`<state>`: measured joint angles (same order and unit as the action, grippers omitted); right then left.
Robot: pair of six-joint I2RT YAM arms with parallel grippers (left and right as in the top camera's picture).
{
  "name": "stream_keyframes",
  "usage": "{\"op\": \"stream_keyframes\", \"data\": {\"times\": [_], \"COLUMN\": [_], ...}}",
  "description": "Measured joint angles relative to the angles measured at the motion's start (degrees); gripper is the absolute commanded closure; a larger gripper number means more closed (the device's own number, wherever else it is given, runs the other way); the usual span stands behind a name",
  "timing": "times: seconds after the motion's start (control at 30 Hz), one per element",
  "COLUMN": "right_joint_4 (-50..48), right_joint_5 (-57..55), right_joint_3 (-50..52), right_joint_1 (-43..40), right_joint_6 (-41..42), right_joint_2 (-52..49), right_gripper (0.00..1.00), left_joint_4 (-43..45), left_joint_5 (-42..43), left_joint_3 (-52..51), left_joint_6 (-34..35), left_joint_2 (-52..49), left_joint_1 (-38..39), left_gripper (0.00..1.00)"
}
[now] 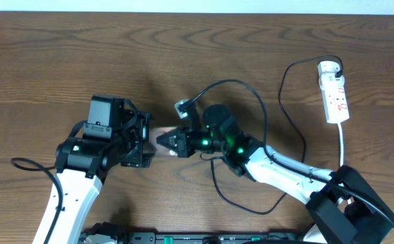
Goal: Plug charger to phone and switch on socket
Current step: 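Rotate the phone with both grippers, turning its bottom edge toward the right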
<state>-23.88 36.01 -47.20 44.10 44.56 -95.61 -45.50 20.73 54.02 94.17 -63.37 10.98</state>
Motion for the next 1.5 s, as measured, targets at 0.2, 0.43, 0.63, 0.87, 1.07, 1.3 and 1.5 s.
{"op": "stream_keyframes", "data": {"times": [0.2, 0.43, 0.63, 0.87, 1.07, 1.3, 1.5], "right_joint_4": [-0.20, -3.78, -7.10, -17.35, -24.17, -26.95, -30.36], "right_joint_5": [0.00, -0.22, -0.48, 0.04, 0.52, 0.66, 0.68], "right_joint_3": [0.00, -0.02, -0.02, -0.07, -0.09, -0.09, -0.09], "right_joint_1": [-6.05, -12.96, -15.54, -15.21, -14.05, -12.37, -10.84], "right_joint_6": [2.27, 16.39, 37.97, 54.29, 63.04, 66.29, 67.06], "right_joint_2": [0.00, 0.00, 0.00, 0.00, 0.00, 0.00, 0.00], "right_gripper": [0.99, 0.99, 0.99, 0.99, 0.99, 0.99, 0.99], "left_joint_4": [3.21, 6.56, 9.79, 16.22, 20.02, 26.34, 29.92], "left_joint_5": [1.60, 1.62, 0.61, -0.76, -1.62, -1.60, -1.57], "left_joint_3": [0.00, 0.00, 0.00, 0.00, 0.00, 0.00, 0.00], "left_joint_6": [-2.54, -5.62, -10.25, -15.87, -17.81, -18.14, -18.18], "left_joint_2": [4.35, 8.31, 8.46, 7.26, 4.76, 2.36, 2.23], "left_joint_1": [0.00, 0.00, 0.00, 0.00, 0.00, 0.00, 0.00], "left_gripper": [0.11, 0.11, 0.11, 0.11, 0.11, 0.11, 0.11]}}
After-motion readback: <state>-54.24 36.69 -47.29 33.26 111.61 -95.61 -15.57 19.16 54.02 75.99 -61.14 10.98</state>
